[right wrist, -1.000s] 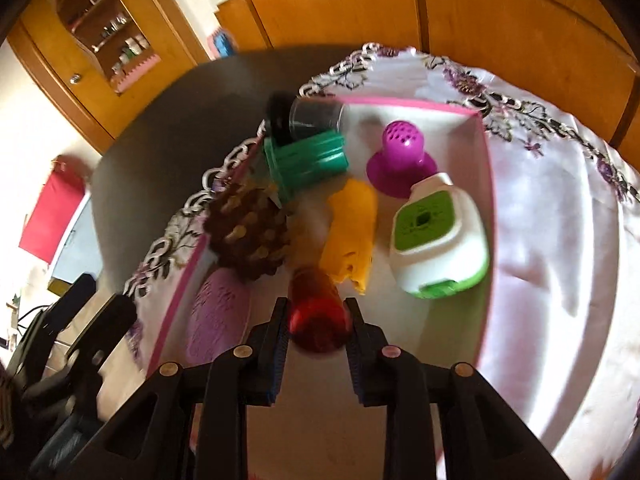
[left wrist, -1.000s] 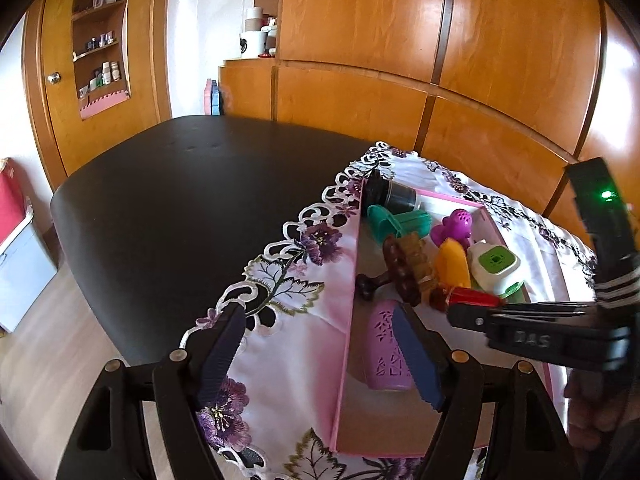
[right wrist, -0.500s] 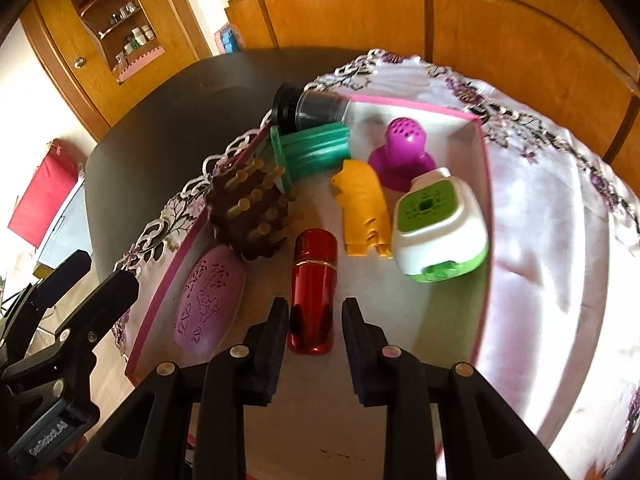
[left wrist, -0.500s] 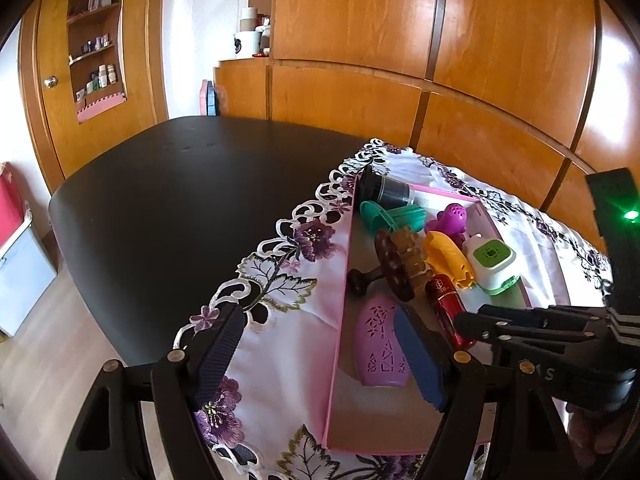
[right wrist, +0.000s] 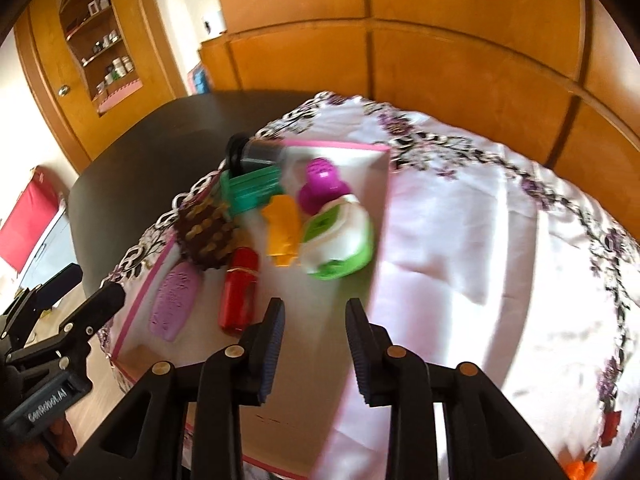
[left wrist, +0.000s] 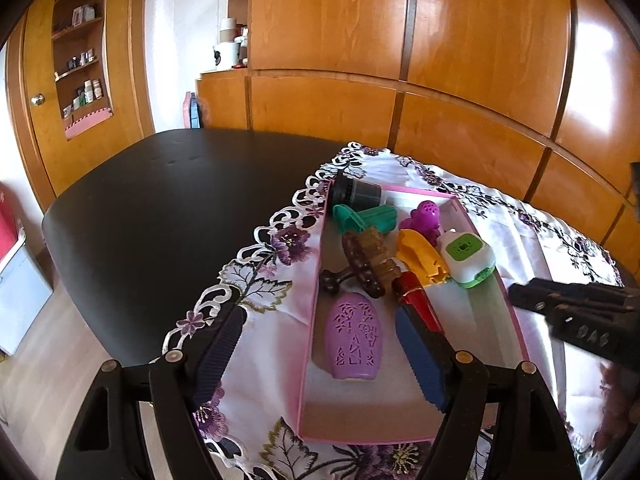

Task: Organize rigid objects
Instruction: 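Carry the red tube into the tray and open the right gripper, then move both grippers toward the orange cubes and red puzzle piece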

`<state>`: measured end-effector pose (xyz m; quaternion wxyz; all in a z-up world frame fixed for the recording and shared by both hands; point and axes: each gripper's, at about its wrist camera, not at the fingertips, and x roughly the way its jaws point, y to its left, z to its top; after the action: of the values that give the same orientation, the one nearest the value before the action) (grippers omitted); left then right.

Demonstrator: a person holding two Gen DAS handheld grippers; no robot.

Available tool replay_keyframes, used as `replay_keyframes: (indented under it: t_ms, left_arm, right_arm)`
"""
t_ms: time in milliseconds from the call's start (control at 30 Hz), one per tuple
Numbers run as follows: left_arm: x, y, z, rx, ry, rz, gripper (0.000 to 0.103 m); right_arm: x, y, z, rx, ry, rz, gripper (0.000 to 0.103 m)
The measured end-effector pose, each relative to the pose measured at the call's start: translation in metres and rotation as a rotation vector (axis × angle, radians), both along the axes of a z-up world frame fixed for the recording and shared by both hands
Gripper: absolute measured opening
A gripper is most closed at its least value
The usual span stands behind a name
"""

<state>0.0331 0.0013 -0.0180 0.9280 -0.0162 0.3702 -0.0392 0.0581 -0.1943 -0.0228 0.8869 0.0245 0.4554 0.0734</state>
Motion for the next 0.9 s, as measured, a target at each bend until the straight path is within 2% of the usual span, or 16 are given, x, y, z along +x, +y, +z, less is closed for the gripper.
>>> replay_keyframes:
  t_ms: [167,400,500,667,800,900]
  left_arm:
    - [-0.001,-0.004,0.001,0.006,-0.002,-0.014,0.079]
    - [-0.001,-0.013,0.003,-0.002,0.002,-0.039,0.079]
    - [-0.002,-0.020,0.005,0.006,-0.005,-0.059,0.079]
    - [-0.003,-0.034,0.009,0.024,-0.017,-0.096,0.079]
    - [-0.004,-0.053,0.016,0.039,-0.033,-0.147,0.079]
    - [-0.005,-0.070,0.020,0.044,-0.044,-0.186,0.079]
  right_arm:
    - [-0.014,-0.044,0.008,-0.035,-0.025,-0.082,0.032]
    - [-0.048,-0.139,0.013,-0.102,-0.014,-0.280,0.032]
    - [-0.069,-0.190,0.013,-0.115,-0.003,-0.402,0.032]
    - [-0.107,-0.273,0.014,-0.129,-0.024,-0.668,0.032]
    - [-0.134,-0.317,0.009,-0.093,-0.070,-0.866,0.032]
    - [-0.146,-0.338,0.003,0.013,-0.060,-0.948,0.032]
